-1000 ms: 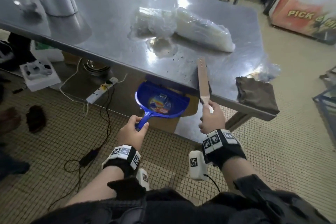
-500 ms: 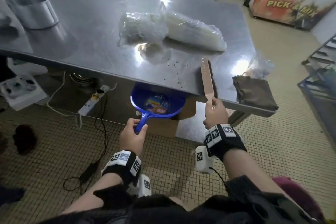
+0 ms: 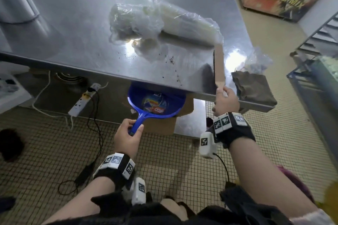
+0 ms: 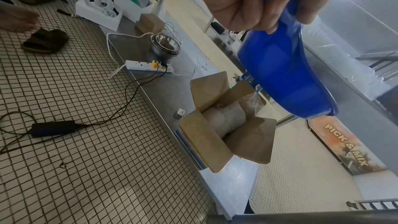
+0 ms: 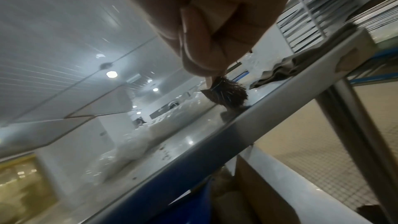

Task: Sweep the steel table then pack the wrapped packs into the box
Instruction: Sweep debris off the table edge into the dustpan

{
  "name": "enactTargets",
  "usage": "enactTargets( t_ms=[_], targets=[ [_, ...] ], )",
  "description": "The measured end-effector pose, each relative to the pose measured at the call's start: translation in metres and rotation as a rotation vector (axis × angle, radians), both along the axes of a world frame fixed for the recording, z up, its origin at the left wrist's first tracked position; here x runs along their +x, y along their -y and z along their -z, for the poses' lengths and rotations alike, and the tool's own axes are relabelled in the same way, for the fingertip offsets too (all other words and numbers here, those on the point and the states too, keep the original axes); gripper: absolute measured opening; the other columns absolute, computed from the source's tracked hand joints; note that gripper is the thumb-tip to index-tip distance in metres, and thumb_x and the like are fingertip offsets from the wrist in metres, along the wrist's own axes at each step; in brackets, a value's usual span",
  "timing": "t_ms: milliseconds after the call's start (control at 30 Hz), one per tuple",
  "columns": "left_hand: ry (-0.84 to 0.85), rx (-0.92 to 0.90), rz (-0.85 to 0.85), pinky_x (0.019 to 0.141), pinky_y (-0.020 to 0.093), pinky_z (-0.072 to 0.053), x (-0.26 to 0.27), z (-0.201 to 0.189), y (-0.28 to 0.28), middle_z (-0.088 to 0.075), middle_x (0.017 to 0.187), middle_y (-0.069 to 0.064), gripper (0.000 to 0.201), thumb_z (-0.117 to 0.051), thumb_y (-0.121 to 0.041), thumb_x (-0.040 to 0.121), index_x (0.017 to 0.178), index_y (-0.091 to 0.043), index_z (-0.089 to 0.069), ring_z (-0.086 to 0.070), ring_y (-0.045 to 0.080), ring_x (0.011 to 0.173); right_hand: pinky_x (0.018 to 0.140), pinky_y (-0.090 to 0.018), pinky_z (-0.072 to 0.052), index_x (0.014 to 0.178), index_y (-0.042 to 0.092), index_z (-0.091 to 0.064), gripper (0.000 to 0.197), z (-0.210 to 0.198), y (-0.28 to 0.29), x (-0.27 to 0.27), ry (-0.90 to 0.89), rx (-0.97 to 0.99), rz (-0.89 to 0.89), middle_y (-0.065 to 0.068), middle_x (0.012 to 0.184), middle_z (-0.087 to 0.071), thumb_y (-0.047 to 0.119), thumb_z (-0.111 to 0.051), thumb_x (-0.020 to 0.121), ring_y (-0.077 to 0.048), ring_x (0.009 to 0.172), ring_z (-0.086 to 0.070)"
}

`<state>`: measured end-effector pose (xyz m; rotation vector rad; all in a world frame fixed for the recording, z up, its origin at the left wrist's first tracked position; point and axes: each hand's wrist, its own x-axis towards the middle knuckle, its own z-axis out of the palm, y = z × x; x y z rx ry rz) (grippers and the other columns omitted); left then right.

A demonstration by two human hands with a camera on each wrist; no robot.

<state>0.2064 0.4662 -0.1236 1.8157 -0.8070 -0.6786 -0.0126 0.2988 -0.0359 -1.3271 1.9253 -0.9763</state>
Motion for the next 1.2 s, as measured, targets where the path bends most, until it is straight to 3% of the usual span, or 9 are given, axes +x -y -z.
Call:
enactTargets(
  t_ms=[133,267,467,633,767,900,1000,1133,1200],
  targets=[
    [0.013,0.001,-0.021,0.068,0.032,-0.051,0.003,0.001,0.005,-0.061,0.086,-0.003,0.013,-0.067,-0.029,0.084,0.091,-0.025,-0.057,-0.06,0.017,0.078,0.047,-0.03,-0.051,0.13,0.015,-0.058,0.039,0.01,0.015,0.004,-0.06,0.028,-0.044,-0.009,0.102,-0.064,0.032,-0.052,0.095,-0.03,0.081,-0.063],
    [0.015,-0.007,-0.043,0.07,0.034,-0.051,0.004,0.001,0.009,-0.06,0.086,-0.004,0.014,-0.067,-0.028,0.084,0.092,-0.022,-0.057,-0.059,0.016,0.079,0.082,-0.05,-0.058,0.128,0.017,-0.06,0.035,0.008,0.002,0.043,-0.004,0.003,-0.209,-0.009,0.104,-0.069,0.026,-0.053,0.095,-0.026,0.087,-0.064],
    [-0.019,-0.005,-0.086,0.067,0.027,-0.048,0.002,-0.002,0.013,-0.059,0.092,-0.003,0.013,-0.067,-0.03,0.084,0.091,-0.03,-0.055,-0.06,0.014,0.081,0.087,-0.048,-0.055,0.132,0.019,-0.056,0.037,0.0,-0.008,0.064,-0.003,-0.029,-0.289,-0.006,0.111,-0.067,0.03,-0.05,0.098,-0.027,0.098,-0.066],
    [-0.049,-0.035,-0.121,0.065,0.024,-0.045,0.007,-0.001,0.012,-0.059,0.09,-0.004,0.013,-0.068,-0.029,0.084,0.087,-0.034,-0.056,-0.058,0.012,0.077,0.079,-0.05,-0.057,0.129,0.02,-0.06,0.039,-0.01,0.021,0.047,-0.078,-0.013,-0.181,-0.012,0.107,-0.071,0.035,-0.051,0.095,-0.036,0.09,-0.068],
    [-0.065,-0.072,-0.128,0.063,0.018,-0.041,0.013,-0.004,0.009,-0.059,0.087,-0.004,0.012,-0.069,-0.024,0.084,0.087,-0.03,-0.058,-0.055,0.01,0.072,0.053,-0.029,-0.052,0.133,0.02,-0.059,0.039,-0.006,0.015,0.059,-0.052,0.039,-0.237,-0.006,0.101,-0.07,0.028,-0.053,0.096,-0.019,0.063,-0.06],
    [-0.081,-0.075,-0.133,0.064,0.018,-0.043,0.017,-0.005,0.006,-0.059,0.089,-0.001,0.011,-0.069,-0.022,0.084,0.089,-0.025,-0.059,-0.057,0.014,0.076,0.067,-0.044,-0.056,0.122,0.023,-0.068,0.031,0.004,-0.011,0.09,0.003,-0.007,-0.341,-0.004,0.08,-0.069,0.029,-0.052,0.095,-0.02,0.066,-0.06],
    [-0.1,-0.077,-0.133,0.063,0.018,-0.043,0.02,-0.005,0.003,-0.06,0.09,0.002,0.012,-0.069,-0.022,0.084,0.089,-0.025,-0.059,-0.058,0.015,0.076,0.069,-0.044,-0.059,0.119,0.027,-0.067,0.031,0.004,-0.025,0.101,0.031,-0.01,-0.357,0.0,0.081,-0.07,0.037,-0.048,0.096,-0.021,0.07,-0.064],
    [-0.1,-0.065,-0.119,0.063,0.019,-0.044,0.021,-0.003,-0.006,-0.061,0.09,0.003,0.012,-0.069,-0.024,0.084,0.09,-0.024,-0.059,-0.057,0.014,0.075,0.048,-0.033,-0.044,0.128,0.019,-0.061,0.033,-0.008,-0.032,0.077,0.134,-0.055,-0.195,0.004,0.062,-0.052,0.029,-0.048,0.1,-0.016,0.051,-0.049],
    [-0.101,-0.065,-0.116,0.06,0.015,-0.043,0.02,-0.003,-0.011,-0.061,0.089,0.002,0.012,-0.069,-0.024,0.084,0.091,-0.023,-0.059,-0.056,0.01,0.071,0.048,-0.033,-0.044,0.126,0.016,-0.062,0.032,-0.01,-0.041,0.057,0.137,-0.057,-0.143,-0.001,0.06,-0.049,0.028,-0.047,0.1,-0.017,0.048,-0.048]
  ],
)
